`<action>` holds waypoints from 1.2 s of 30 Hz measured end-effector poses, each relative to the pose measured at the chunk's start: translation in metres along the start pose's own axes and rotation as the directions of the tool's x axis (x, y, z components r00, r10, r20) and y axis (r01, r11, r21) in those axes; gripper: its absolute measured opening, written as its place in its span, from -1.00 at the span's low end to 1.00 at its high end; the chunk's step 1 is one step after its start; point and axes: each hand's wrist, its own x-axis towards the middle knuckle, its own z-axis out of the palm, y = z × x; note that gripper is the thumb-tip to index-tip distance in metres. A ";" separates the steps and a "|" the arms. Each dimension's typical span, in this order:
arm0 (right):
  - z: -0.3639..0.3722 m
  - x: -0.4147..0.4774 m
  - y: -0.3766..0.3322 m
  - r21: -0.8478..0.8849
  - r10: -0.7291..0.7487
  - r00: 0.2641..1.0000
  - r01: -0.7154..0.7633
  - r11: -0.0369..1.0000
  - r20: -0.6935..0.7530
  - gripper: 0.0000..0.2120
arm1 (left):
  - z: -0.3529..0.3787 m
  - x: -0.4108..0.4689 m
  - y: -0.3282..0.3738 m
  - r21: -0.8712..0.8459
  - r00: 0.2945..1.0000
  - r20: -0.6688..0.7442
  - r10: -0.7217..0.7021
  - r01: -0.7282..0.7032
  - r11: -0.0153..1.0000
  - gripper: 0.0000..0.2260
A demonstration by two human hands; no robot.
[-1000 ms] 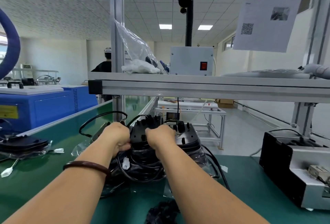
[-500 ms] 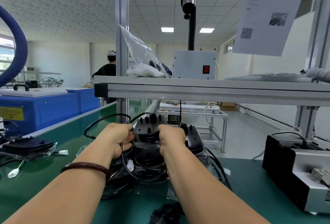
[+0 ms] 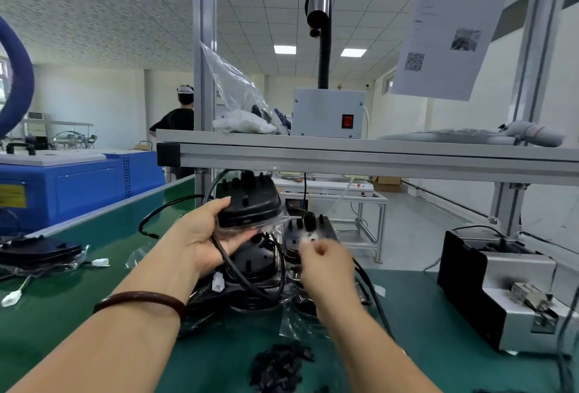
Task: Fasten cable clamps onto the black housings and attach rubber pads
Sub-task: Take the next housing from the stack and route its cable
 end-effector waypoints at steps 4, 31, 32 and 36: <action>0.026 -0.018 0.021 -0.037 0.268 0.948 -0.266 0.963 0.173 -0.65 | 0.002 -0.013 -0.007 -0.079 0.999 -0.013 0.040 -0.041 0.996 -0.81; -0.079 -0.131 0.011 0.353 0.214 0.974 -0.174 0.919 -0.077 -0.73 | -0.035 -0.162 -0.099 0.082 0.996 -0.018 -0.085 0.086 0.993 -0.79; -0.086 -0.141 0.014 0.346 0.213 0.973 -0.172 0.922 -0.085 -0.73 | -0.036 -0.172 -0.109 0.078 0.995 -0.017 -0.096 0.097 0.992 -0.78; -0.108 -0.176 0.027 0.360 0.226 0.970 -0.179 0.916 -0.093 -0.74 | -0.038 -0.205 -0.142 0.093 0.990 -0.051 -0.131 0.135 0.986 -0.77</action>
